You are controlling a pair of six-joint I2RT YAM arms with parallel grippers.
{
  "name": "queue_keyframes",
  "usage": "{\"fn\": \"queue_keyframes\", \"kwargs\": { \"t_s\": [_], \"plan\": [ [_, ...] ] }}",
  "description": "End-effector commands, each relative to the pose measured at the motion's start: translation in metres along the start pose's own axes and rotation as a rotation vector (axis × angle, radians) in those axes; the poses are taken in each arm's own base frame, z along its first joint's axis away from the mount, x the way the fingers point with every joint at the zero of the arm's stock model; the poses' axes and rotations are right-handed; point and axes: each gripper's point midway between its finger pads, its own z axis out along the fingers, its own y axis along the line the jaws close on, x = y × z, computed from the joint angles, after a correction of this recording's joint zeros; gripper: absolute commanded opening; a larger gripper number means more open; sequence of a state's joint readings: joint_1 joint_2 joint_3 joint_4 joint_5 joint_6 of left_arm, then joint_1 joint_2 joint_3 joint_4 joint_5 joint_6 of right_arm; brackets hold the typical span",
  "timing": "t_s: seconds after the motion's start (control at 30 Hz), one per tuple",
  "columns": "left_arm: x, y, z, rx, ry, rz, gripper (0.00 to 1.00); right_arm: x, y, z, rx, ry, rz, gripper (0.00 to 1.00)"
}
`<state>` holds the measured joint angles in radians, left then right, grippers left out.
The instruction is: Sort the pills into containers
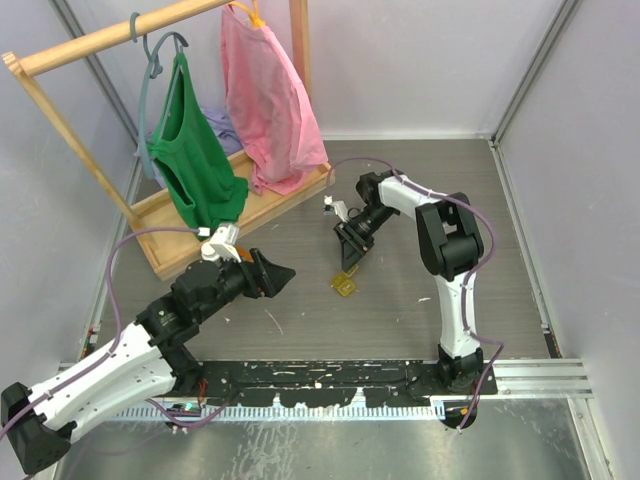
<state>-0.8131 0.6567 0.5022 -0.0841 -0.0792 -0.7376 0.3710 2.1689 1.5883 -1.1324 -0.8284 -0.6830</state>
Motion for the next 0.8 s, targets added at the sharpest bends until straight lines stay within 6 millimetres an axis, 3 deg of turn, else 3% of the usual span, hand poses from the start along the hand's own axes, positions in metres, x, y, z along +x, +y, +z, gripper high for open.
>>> {"fn": "queue_keyframes", "kwargs": {
  "t_s": [0.0,0.13,0.27,0.33,0.43,0.6,0.67,0.77],
  "plan": [
    [-0.006,-0.001,-0.004,0.014,-0.027,0.022,0.77,-0.019,0.002,-0.020,0.069,-0.018,-0.048,0.48],
    [-0.004,-0.004,-0.003,0.028,-0.017,0.021,0.74,-0.029,-0.005,-0.042,0.227,-0.060,-0.079,0.58],
    [0.000,-0.008,0.002,0.044,0.006,0.011,0.66,-0.029,-0.008,-0.067,0.378,-0.109,-0.113,0.60],
    [0.002,-0.010,0.006,0.050,0.021,0.002,0.60,-0.028,0.002,-0.080,0.418,-0.154,-0.161,0.59],
    [0.008,-0.007,0.013,0.036,0.045,-0.003,0.48,-0.018,0.020,-0.077,0.383,-0.209,-0.241,0.55],
    [0.011,-0.003,0.021,0.010,0.060,0.004,0.45,0.014,0.073,-0.053,0.215,-0.275,-0.534,0.25],
    [0.007,0.000,0.020,-0.009,0.044,0.011,0.45,0.033,0.081,-0.037,0.195,-0.233,-0.693,0.20],
    [-0.001,0.006,0.016,-0.055,0.020,0.031,0.45,0.058,0.070,-0.012,0.208,-0.079,-0.876,0.15]
  ]
}}
